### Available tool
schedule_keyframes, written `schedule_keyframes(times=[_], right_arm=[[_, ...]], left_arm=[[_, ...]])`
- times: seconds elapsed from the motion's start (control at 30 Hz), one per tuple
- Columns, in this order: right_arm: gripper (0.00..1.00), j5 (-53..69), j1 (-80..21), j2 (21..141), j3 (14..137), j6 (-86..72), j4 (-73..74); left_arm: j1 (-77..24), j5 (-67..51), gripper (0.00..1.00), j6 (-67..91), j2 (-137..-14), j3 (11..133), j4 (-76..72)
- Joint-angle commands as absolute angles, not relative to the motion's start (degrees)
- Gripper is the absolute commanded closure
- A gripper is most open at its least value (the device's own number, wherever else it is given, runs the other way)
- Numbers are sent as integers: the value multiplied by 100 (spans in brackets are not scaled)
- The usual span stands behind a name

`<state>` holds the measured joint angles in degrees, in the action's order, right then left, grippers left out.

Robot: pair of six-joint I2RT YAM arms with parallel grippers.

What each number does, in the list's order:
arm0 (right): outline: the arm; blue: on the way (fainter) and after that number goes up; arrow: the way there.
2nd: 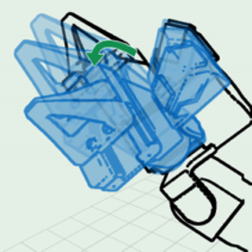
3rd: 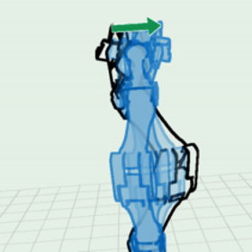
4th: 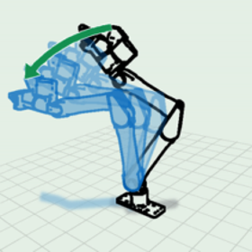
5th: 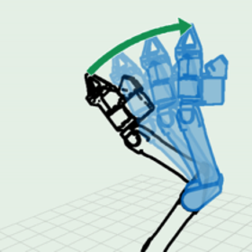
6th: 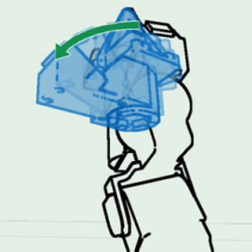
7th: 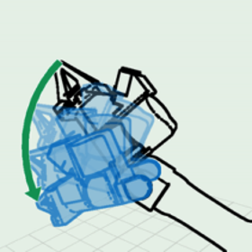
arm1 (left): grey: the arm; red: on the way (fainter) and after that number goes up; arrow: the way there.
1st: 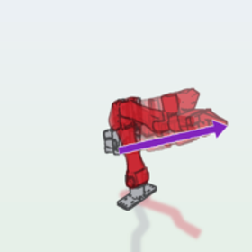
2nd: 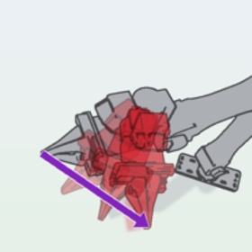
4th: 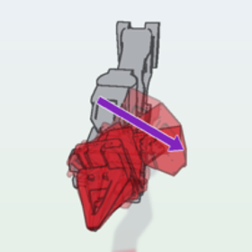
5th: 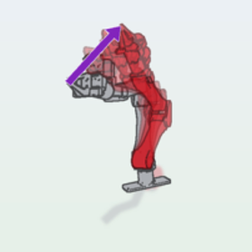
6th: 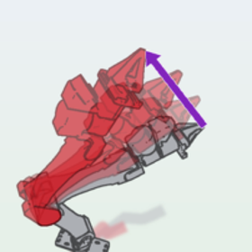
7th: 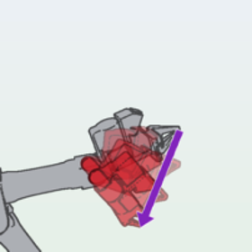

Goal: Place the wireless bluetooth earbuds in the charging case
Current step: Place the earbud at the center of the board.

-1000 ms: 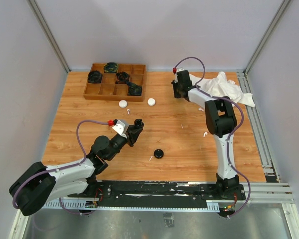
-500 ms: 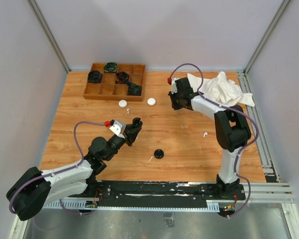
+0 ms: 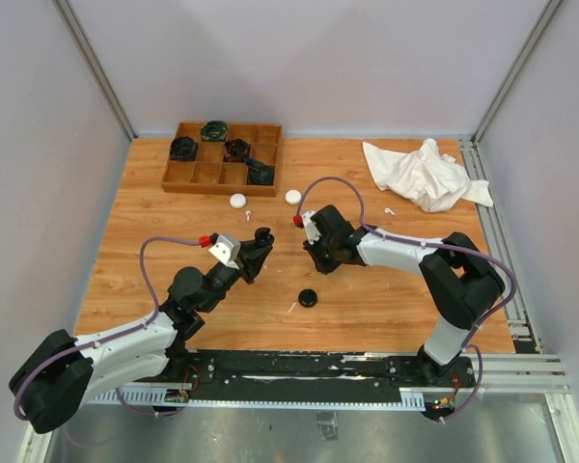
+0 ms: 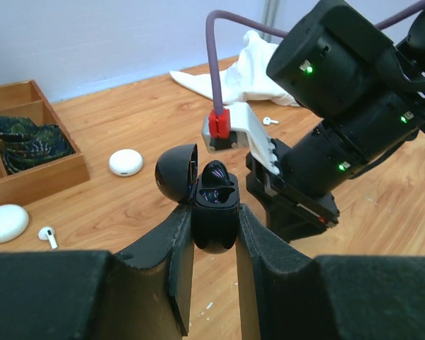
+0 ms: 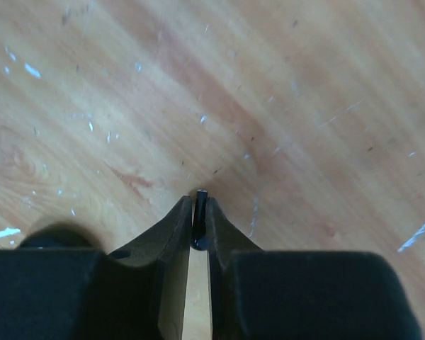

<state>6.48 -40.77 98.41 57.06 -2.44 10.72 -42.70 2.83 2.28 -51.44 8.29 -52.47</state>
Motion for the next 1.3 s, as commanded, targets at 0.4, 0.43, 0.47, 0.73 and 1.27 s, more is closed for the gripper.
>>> schedule_keyframes(times=[0.4,0.43,0.47,0.73,1.27], right_arm=[[69,226,-4462,9573,5256,-116,1214],[67,177,-4463,9528,5248,-108,1259],[66,137,-4458,9480,5232,-101,1305],[56,-163,-4454,9198,5120,-79,1585],[50,-663,-4279,9617,5384,-149,1362]], left_arm=[[-4220,319,100,122,-5105,738,-5352],[-4220,309,100,123,-5114,738,-5360],[-4221,297,100,135,-5122,738,-5369],[-4223,280,100,145,-5124,732,-5379],[-4220,313,100,119,-5133,730,-5373]])
